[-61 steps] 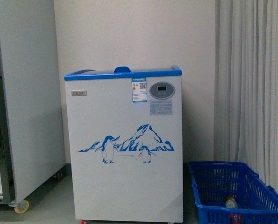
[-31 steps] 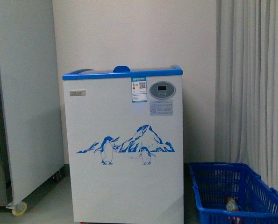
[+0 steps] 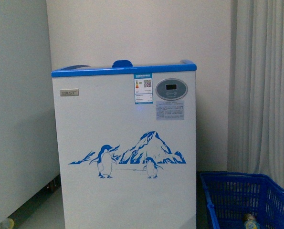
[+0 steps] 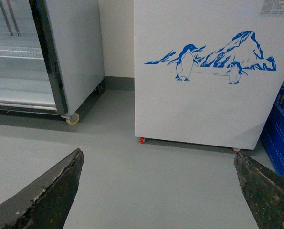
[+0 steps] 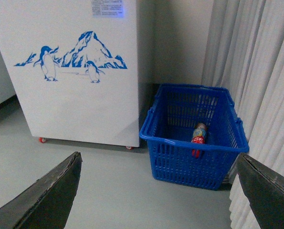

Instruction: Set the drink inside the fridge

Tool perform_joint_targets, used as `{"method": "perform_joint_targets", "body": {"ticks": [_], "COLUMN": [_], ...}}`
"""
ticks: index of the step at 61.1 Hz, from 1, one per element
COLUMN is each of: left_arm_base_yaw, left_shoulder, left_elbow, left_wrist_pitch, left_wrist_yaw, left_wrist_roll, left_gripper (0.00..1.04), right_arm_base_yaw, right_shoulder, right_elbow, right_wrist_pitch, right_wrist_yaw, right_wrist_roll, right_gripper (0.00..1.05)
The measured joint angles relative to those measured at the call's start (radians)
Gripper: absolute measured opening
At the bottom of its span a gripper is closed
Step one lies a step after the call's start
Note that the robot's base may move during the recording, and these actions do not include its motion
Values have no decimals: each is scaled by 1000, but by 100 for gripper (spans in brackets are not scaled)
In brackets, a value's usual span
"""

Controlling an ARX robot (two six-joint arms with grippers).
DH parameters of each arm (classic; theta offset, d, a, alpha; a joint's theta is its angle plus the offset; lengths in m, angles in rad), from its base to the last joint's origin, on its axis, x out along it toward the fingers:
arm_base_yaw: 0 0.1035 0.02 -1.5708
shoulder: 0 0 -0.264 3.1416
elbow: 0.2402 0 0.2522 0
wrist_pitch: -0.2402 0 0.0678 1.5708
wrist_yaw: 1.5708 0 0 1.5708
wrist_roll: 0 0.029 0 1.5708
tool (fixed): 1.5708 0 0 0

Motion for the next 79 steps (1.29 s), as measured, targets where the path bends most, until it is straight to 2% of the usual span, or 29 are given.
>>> {"method": "perform_joint_targets", "body": {"ticks": [79], "left_arm_base_yaw": [0], "left_shoulder": [0], "left_elbow": [0], "left_wrist_pitch": [0], "left_wrist_yaw": [0], "left_wrist_roll": [0], "left_gripper": [97], "right_arm_base_yaw": [0], "right_shoulder": [0], "right_elbow": [0], "right_wrist_pitch": [0], "right_wrist_yaw": [0], "right_wrist_roll": [0], "right_gripper": [97]}}
